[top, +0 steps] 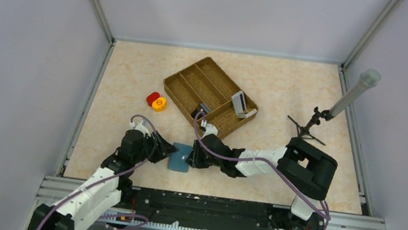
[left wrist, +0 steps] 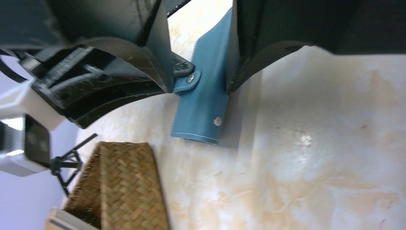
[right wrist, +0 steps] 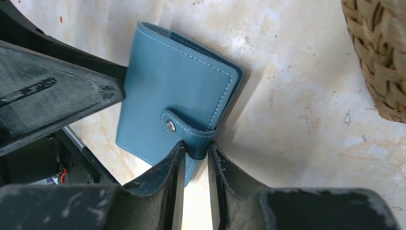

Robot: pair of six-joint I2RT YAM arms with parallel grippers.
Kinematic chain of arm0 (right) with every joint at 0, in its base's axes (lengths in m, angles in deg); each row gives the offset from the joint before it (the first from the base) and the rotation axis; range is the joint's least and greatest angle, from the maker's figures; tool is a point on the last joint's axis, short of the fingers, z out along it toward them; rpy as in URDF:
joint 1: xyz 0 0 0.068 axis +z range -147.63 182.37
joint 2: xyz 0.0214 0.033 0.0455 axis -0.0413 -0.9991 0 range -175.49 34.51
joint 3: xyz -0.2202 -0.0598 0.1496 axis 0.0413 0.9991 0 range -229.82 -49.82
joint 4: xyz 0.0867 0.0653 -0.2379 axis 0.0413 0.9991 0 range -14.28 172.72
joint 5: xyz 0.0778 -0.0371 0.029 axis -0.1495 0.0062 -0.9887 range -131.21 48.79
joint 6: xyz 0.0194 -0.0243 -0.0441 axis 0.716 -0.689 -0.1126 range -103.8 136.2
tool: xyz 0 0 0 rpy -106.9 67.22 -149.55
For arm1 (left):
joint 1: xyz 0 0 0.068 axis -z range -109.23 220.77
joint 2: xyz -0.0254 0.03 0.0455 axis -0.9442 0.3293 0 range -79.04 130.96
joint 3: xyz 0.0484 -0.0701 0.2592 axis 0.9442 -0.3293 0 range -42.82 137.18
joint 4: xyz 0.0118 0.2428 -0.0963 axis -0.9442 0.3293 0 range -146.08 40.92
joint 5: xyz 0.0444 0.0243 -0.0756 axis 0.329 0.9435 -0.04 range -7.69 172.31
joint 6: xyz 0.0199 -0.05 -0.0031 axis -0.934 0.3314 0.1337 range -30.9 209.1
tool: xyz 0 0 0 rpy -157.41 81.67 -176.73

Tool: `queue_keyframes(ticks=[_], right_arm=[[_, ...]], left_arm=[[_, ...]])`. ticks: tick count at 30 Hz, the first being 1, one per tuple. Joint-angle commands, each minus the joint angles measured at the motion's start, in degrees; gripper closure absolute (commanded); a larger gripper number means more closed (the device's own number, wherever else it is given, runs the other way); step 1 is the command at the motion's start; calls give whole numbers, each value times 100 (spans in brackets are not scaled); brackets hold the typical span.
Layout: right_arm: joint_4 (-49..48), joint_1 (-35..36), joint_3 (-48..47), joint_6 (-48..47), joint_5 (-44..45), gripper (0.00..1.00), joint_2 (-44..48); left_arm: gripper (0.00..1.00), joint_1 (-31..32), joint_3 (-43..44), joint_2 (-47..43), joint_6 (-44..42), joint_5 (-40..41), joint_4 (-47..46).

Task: Put the credit cards into the card holder
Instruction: Pick up the card holder from the center of the board.

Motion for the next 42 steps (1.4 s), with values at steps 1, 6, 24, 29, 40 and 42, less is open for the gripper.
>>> queue_keyframes(ticks=[1, 6, 24, 29, 40, 42], right_arm=[[94, 31, 38, -47, 157, 81, -194], [-378, 27, 324, -202, 31, 84, 100], [-904, 24, 595, -517, -226, 87, 267], [-62, 1, 705, -1171, -21, 76, 1267], [1616, -1062, 236, -2887, -2764, 40, 3385], [1675, -1154, 117, -3022, -3216, 42, 3363]], left_arm=[[57, 73, -121, -379, 135, -1034, -910], [65, 76, -110, -457, -16, -1226, -870], [84, 86, 508, 1162, -1216, -1594, -290], [100, 81, 993, 484, -1397, -1328, 407], [100, 88, 2489, 1215, -2106, -3085, 1452], [100, 94, 2584, 1335, -2348, -3476, 1628]])
